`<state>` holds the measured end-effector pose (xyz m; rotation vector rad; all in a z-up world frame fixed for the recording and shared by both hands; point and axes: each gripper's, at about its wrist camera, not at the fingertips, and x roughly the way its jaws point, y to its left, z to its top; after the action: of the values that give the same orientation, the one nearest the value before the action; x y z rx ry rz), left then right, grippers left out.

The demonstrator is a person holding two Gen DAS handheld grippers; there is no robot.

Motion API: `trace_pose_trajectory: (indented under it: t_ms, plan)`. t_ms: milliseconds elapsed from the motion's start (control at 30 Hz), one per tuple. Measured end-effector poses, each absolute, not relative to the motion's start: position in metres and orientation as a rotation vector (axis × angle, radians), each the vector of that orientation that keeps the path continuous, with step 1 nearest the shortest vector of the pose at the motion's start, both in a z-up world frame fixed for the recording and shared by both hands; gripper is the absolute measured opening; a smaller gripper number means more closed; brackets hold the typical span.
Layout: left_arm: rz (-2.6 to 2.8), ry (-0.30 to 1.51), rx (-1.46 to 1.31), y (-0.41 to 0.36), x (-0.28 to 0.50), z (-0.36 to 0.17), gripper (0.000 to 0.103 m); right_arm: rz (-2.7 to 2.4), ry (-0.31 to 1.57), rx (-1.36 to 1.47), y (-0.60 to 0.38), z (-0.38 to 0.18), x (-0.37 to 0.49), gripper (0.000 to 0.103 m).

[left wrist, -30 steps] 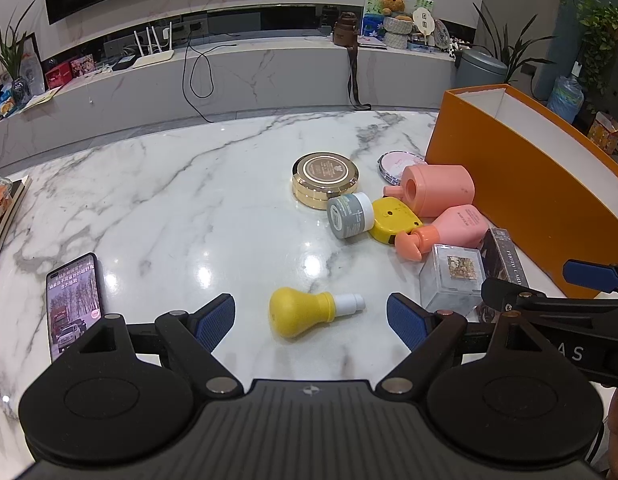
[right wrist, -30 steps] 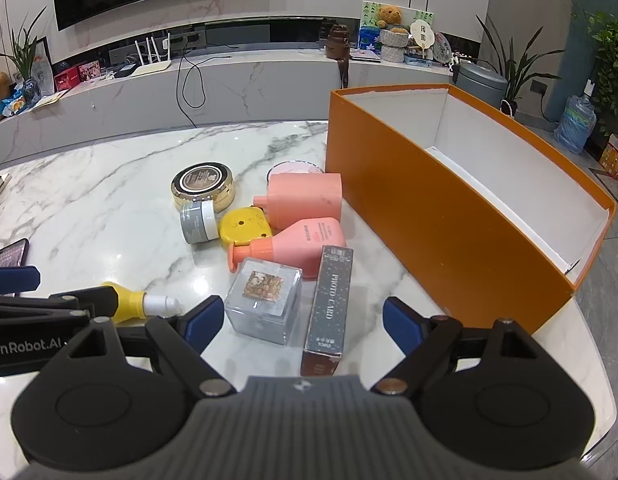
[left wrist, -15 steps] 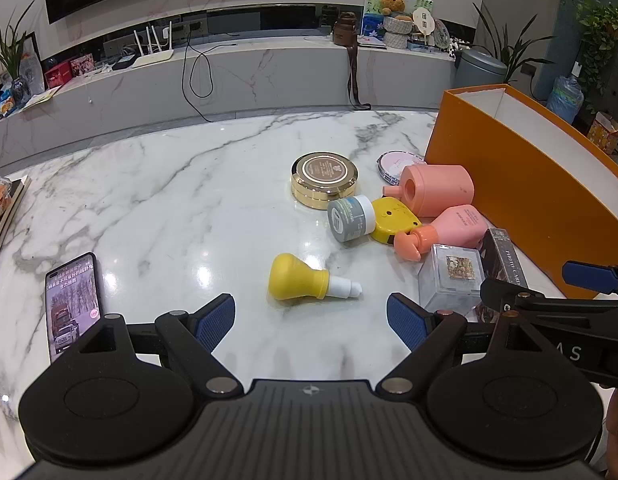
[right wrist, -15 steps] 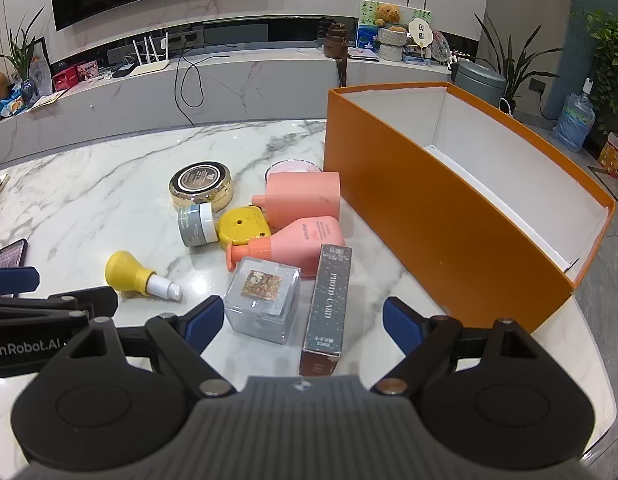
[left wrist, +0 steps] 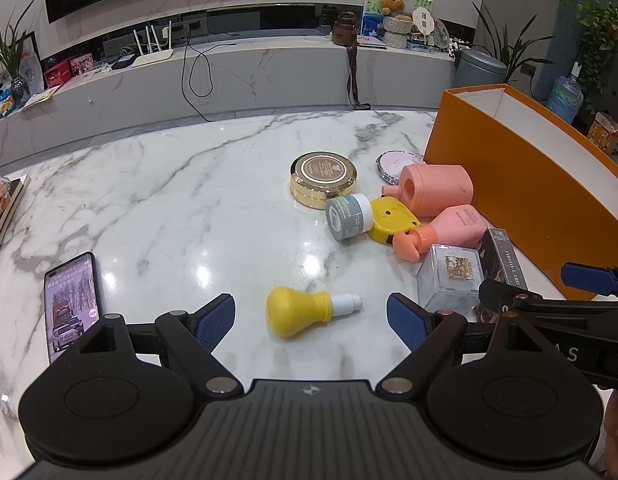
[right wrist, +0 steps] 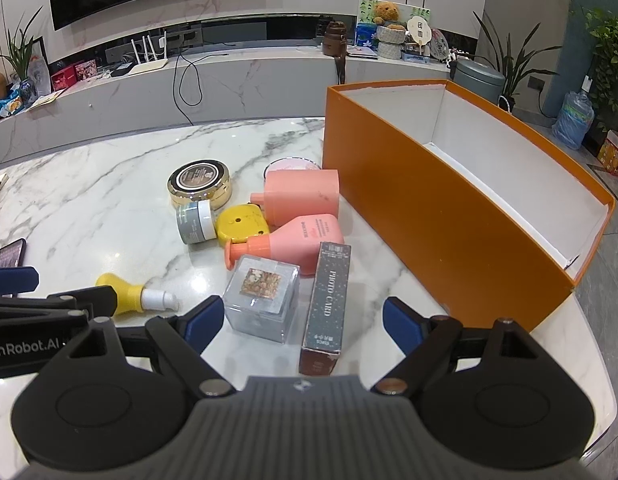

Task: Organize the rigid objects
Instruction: 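Move both tools toward the yellow bulb bottle and dark photo card box, then grasp the yellow bulb bottle with the left tool while the right tool grasps the dark photo card box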

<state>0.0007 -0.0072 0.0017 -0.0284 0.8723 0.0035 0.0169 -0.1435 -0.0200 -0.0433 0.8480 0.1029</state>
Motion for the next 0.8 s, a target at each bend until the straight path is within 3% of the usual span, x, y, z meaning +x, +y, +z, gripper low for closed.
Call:
trace_pose_trajectory:
  t_ms: [800]
  plan:
    - [-0.016, 0.913, -0.029, -0.007, 0.012, -0.023, 0.1, 0.057, 0.872, -0.055, -0.168, -0.033, 0.026, 0.086]
